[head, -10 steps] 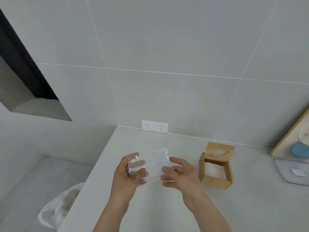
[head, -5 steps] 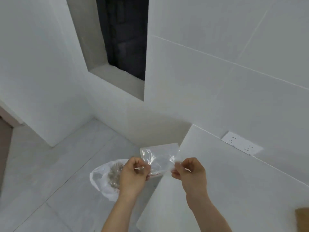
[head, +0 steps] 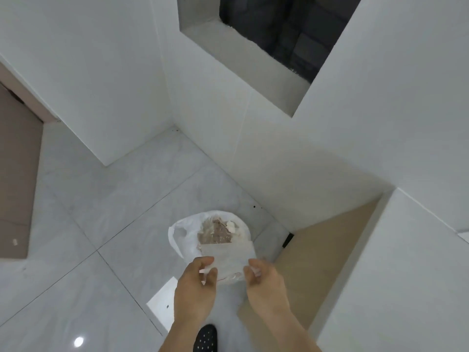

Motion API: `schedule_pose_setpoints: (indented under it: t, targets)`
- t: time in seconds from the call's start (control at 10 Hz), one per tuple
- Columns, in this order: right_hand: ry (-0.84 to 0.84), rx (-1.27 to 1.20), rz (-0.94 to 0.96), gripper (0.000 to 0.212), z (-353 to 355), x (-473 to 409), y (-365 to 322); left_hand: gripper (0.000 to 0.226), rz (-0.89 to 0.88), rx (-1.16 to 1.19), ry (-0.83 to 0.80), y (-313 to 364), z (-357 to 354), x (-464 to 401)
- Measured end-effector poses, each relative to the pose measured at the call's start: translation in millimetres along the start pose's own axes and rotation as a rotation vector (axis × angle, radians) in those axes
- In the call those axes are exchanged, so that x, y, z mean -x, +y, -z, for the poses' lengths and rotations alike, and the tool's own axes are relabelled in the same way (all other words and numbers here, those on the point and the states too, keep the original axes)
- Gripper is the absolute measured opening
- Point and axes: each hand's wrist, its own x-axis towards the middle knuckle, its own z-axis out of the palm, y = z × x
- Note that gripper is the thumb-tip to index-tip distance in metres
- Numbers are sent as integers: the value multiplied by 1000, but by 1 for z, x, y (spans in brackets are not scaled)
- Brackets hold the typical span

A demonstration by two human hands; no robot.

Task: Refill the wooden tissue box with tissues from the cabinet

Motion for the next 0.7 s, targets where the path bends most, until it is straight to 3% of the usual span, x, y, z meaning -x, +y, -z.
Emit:
schedule_pose_setpoints:
  t: [0.1,0.4,0.6,0.7]
  targets:
    - [-93,97,-16,39,-36,-34,13,25,39,-91,-40,-30,-18,-38]
    - [-130,161,-68,49,-111,-149,56,32,8,-194,-123,-96,-82,-159]
    - [-296,303,-102,67,-119,-178,79,54,66,-414,-153,-108,-90,-187]
    - [-285,415,-51,75,-102,-165,80,60,5,-453,-102,-98,-81,-175]
